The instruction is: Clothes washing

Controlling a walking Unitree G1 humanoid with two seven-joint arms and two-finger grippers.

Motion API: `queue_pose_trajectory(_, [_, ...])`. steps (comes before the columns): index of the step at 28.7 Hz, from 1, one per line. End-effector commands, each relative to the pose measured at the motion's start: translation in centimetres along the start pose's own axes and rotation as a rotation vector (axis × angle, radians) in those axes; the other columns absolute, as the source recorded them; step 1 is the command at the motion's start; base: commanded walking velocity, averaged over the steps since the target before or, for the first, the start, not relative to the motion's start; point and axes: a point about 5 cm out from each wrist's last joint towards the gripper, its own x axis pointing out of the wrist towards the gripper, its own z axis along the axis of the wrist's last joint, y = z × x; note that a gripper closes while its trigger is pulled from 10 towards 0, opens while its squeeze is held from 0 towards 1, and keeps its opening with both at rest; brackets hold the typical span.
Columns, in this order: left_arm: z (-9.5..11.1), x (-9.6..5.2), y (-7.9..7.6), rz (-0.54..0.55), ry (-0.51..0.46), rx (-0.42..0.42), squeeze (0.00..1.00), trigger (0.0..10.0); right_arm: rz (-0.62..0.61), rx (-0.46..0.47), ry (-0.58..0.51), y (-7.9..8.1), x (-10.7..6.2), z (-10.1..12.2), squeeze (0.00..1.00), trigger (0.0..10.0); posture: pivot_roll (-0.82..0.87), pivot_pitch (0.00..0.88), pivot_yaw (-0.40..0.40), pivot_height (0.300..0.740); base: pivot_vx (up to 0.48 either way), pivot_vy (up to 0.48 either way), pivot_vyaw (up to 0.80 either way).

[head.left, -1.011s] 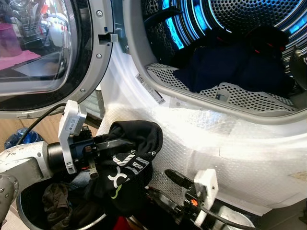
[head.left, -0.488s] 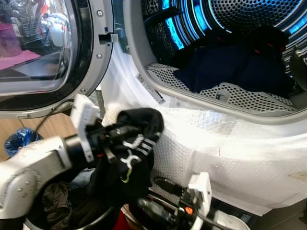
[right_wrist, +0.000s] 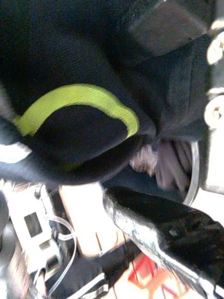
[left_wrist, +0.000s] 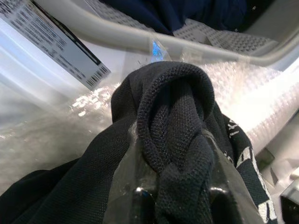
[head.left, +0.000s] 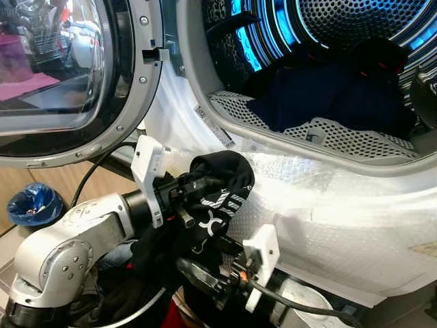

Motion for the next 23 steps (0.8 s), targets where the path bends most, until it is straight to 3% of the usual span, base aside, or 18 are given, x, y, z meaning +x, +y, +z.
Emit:
queue_pose_trajectory(1, [0.8, 0.5, -0.4, -0.011, -0.027, 0.039, 0.00, 0.0, -0.072, 0.004, -0.002, -0.7, 0.3, 0.1, 0.00, 10.0, 0.04, 0.032, -0.034, 0.740, 0.000, 0.000, 0.00])
queue_pose_trajectory(6, [0.8, 0.9, -0.8, -0.017, -0.027, 0.041, 0.00, 0.0, -0.157, 0.005, -0.034, -1.5, 1.0, 0.7, 0.00, 10.0, 0.05, 0.024, -0.032, 0.740, 0.000, 0.000, 0.00])
queue_pose_trajectory(12, [1.0, 1.2, -1.1, -0.026, -0.033, 0.043, 0.00, 0.0, -0.212, -0.042, 0.000, -1.7, 1.5, 0.5, 0.00, 10.0, 0.05, 0.025, -0.032, 0.740, 0.000, 0.000, 0.00])
queue_pose_trajectory(18, [1.3, 1.5, -1.5, -0.058, -0.045, 0.039, 0.00, 0.0, -0.321, 0.008, -0.056, -2.3, 2.5, 1.2, 0.00, 10.0, 0.05, 0.028, -0.032, 0.740, 0.000, 0.000, 0.00])
queue_pose_trajectory(20, [1.6, 1.5, -2.2, -0.111, -0.068, 0.028, 0.00, 0.0, -0.445, 0.066, -0.128, -3.8, 2.8, 2.1, 0.00, 10.0, 0.05, 0.027, -0.026, 0.740, 0.000, 0.000, 0.00])
queue_pose_trajectory(23, [1.7, 1.4, -2.5, -0.143, -0.067, 0.017, 0.00, 0.0, -0.447, 0.075, -0.153, -4.0, 3.0, 2.6, 0.00, 10.0, 0.05, 0.026, -0.023, 0.740, 0.000, 0.000, 0.00])
